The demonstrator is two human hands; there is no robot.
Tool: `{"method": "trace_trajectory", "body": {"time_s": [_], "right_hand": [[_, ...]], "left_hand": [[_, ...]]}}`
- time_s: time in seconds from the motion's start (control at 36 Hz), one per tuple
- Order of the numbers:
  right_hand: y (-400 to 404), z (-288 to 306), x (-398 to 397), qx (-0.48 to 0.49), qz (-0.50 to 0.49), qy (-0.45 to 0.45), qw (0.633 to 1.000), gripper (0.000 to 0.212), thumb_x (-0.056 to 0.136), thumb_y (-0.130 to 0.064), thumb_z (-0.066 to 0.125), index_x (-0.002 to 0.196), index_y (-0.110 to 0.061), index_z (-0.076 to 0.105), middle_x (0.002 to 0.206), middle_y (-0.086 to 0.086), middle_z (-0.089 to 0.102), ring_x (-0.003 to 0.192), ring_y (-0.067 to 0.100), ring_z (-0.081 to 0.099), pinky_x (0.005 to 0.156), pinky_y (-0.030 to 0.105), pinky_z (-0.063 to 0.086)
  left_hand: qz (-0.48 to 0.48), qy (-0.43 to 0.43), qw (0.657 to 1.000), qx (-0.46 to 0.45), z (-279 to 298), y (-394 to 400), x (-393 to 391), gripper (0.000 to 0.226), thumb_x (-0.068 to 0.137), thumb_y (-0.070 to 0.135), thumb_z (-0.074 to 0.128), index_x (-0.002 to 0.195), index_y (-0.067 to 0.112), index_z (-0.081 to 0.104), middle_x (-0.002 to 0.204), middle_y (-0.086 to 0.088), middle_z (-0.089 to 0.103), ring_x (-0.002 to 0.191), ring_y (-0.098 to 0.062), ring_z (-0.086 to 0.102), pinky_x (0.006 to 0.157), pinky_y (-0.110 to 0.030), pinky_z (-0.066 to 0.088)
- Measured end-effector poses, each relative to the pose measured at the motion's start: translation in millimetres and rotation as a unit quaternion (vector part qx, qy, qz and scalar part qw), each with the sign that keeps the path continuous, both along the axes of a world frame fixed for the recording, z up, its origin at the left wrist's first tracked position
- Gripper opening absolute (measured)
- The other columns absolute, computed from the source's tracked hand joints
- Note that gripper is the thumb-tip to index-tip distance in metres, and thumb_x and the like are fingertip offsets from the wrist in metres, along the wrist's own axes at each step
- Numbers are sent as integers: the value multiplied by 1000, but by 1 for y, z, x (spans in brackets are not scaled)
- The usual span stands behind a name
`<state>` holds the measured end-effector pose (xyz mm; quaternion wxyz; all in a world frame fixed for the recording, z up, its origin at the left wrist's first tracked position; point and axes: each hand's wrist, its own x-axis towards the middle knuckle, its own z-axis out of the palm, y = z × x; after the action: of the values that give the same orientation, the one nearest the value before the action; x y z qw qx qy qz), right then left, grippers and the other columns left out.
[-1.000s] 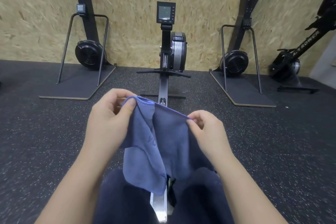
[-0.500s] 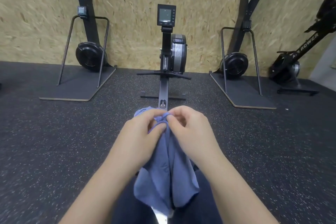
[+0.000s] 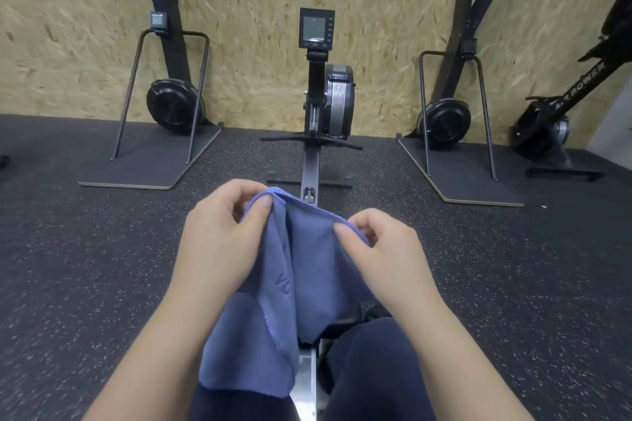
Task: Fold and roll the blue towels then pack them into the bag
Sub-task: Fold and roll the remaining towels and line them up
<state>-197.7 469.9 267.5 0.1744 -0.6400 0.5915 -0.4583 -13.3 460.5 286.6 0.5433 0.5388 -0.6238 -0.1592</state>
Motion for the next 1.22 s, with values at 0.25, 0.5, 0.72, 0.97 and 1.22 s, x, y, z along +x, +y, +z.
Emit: {"method": "trace_trajectory", "body": {"time_s": [0.25,0.5,0.72,0.97,1.22], "right_hand": [[4,10,29,-13,71,-133,989,21,88,-16,66,72,-27,59,68,-14,63,60,-5,55,59,9,42],[8,14,23,13,137,-179,974,48,79,11,53,97,-32,64,93,-20,68,85,-7,64,74,9,47],[11,12,20,28,188,-178,965,44,70,-4,54,98,-36,66,101,-15,72,102,3,64,89,23,51],[10,11,24,25,150,-234,960,16,80,4,68,85,-8,59,73,-3,65,63,1,58,60,14,45],[10,12,18,19,114,-259,959,9,83,1,68,83,-8,68,68,-7,70,61,-3,63,57,8,44]], "left_hand": [[-102,119,985,66,-13,4,-25,25,87,6,65,91,30,60,64,12,69,55,-2,59,63,-31,48],[-204,122,969,65,-14,9,-31,53,84,-20,47,80,28,70,83,10,72,73,-8,67,71,-23,55],[-188,82,978,-18,-17,10,-34,38,75,9,62,87,45,68,112,22,62,81,-1,66,72,-11,48],[-89,23,992,-90,-22,9,-32,12,77,19,62,78,32,60,103,21,56,91,-3,59,71,-16,47],[-110,14,992,-52,-24,10,-33,12,80,23,58,80,35,60,89,17,64,81,-5,61,75,-23,49]]}}
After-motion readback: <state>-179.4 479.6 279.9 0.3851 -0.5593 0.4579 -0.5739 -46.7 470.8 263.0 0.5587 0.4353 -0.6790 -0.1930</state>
